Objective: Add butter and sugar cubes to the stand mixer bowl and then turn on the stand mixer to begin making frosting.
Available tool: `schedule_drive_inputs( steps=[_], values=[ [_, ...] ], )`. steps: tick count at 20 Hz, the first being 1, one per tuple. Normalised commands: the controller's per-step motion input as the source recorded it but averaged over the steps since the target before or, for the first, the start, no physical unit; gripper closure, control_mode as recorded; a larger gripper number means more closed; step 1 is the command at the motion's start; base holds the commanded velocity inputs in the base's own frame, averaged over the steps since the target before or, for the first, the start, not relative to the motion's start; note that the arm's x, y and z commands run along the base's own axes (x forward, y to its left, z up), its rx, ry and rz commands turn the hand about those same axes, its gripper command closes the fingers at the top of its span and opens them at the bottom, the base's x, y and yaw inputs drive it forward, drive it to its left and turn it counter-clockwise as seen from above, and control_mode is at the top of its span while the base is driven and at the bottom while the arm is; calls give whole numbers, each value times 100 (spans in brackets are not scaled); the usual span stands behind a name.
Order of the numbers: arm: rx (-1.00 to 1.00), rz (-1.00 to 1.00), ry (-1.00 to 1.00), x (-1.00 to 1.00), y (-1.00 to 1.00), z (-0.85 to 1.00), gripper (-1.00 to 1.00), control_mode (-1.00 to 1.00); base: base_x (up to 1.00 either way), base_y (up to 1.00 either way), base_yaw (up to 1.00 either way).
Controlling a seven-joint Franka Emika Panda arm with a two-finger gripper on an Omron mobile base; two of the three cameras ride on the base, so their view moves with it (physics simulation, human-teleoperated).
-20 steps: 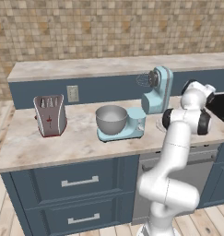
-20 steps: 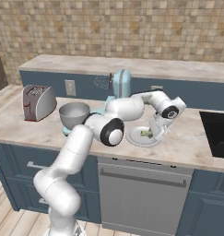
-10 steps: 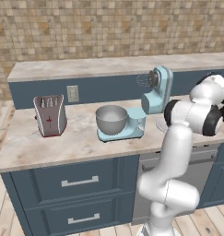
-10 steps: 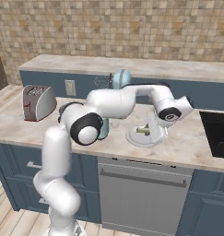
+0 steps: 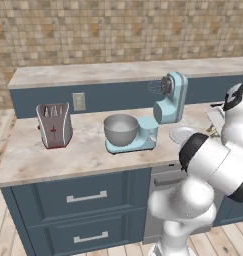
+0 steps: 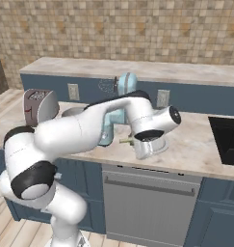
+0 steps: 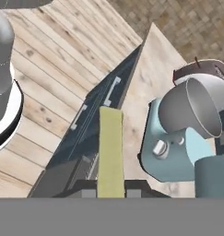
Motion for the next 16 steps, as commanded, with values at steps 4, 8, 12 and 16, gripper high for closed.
schedule_drive_inputs(
  steps=[4, 8, 12, 16],
  values=[
    [-21, 0, -8, -56, 97, 57, 100, -100, 0, 0, 0],
    [-22, 0, 0, -24, 93, 64, 100, -100, 0, 0, 0],
    [-23, 0, 0, -5, 87, 64, 100, -100, 0, 0, 0],
    [-22, 0, 6, 1, 75, 52, 100, -100, 0, 0, 0]
  ],
)
